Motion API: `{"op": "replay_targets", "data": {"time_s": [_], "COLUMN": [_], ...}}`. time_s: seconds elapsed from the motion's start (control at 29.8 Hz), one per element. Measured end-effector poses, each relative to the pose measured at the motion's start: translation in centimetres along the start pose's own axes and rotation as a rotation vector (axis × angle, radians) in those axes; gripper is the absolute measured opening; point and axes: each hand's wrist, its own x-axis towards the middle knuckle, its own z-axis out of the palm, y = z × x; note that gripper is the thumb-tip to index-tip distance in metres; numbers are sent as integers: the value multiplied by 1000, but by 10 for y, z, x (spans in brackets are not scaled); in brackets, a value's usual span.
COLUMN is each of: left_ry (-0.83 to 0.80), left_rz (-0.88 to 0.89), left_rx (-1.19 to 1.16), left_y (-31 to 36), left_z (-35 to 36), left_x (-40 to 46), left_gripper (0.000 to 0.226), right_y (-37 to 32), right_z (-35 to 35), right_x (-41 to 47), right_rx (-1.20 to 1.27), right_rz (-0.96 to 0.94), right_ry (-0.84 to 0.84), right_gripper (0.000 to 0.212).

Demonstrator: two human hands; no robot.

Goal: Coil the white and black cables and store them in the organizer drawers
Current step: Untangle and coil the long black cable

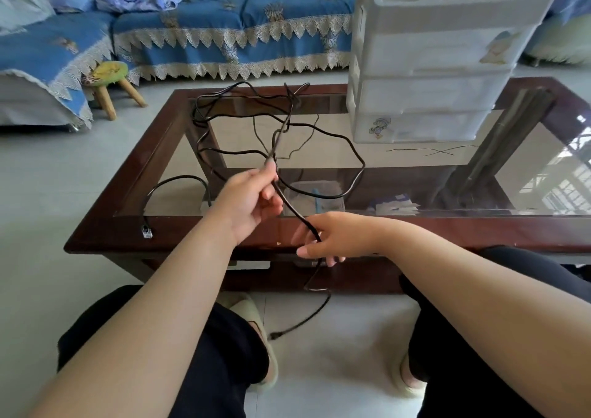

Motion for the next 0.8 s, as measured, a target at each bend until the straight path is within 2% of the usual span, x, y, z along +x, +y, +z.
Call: {"op": "replay_targets", "data": {"time_s": [0.07,0.13,0.2,0.27,0.3,0.37,0.44,0.47,0.54,0.57,0.6,0.64,0.67,0.74,0.8], "left_ry": [39,6,-142,-360,-445,-495,-380,-309,-217,-202,-200,-206,-219,-264,-323], "left_rz": [34,18,-86,-209,-233,-173,-84,-66,-33,-21,-15,-14,-23,-52,-107], "left_rx": [-162,-137,9,156,209,280,284,258,249,245,218,170,107,-8,-100], "left_y": [6,7,2,-7,-11,-18,-19,-17,-14,-13,-11,-9,-7,-1,6], "left_z": [-3,1,10,23,29,37,39,39,40,41,43,46,48,51,51], "left_x": [2,4,2,-6,-11,-15,-12,-10,-6,-5,-5,-5,-5,-4,0], "left_gripper": [28,46,75,91,88,60,28,20,22,24,25,26,26,28,29], "right_y": [1,1,-1,-1,1,6,13,16,21,21,22,23,22,18,16], "right_z": [-9,-18,-30,-43,-50,-64,-78,-83,-92,-94,-95,-94,-91,-81,-73], "right_x": [-2,-2,-4,-4,-3,-1,0,1,1,1,2,3,5,9,13], "right_rx": [13,176,427,618,680,732,649,619,642,654,620,484,269,-201,-494], "right_rz": [-26,-78,-141,-184,-190,-184,-153,-148,-168,-167,-175,-188,-229,-396,-506], "right_ry": [57,151,297,461,543,693,830,893,1007,1071,1131,1188,1224,1172,1029], "right_gripper": [16,17,19,21,22,23,22,19,8,23,43,55,57,40,32]}}
